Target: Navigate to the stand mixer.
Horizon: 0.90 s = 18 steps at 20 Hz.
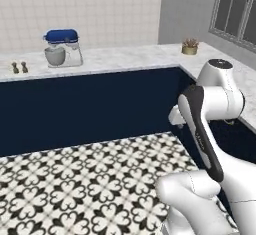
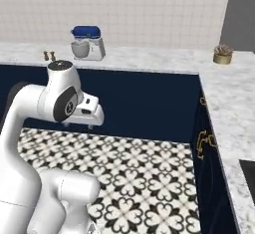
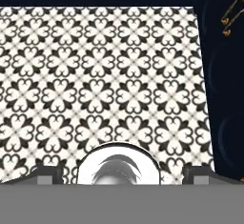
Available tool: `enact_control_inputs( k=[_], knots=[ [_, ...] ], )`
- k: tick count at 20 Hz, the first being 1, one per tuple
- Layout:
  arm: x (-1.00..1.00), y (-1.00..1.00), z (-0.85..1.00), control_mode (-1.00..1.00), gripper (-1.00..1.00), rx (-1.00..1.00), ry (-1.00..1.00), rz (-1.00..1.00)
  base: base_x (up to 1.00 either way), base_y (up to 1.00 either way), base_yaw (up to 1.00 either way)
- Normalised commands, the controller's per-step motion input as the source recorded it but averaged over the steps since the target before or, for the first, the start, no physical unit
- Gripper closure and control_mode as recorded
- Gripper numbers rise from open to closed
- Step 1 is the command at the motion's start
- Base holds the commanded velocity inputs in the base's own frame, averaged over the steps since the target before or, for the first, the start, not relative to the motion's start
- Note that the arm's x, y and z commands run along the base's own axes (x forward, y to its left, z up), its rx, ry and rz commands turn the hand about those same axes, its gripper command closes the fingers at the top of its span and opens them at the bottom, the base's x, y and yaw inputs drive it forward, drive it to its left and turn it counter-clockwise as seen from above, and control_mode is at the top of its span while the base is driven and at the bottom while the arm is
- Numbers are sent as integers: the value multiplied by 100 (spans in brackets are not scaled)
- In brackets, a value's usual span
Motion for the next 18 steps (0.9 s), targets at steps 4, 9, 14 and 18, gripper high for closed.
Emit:
enact_control_inputs(
  k=[4, 9, 14, 18],
  knots=[
    [0, 0, 0, 100, -100, 0, 0, 0, 100, 79, 17],
    [0, 0, 0, 100, -100, 0, 0, 0, 92, 79, -4],
    [0, 0, 0, 100, -100, 0, 0, 0, 73, 65, -15],
    [0, 0, 0, 100, -100, 0, 0, 0, 80, 56, -16]
  ],
)
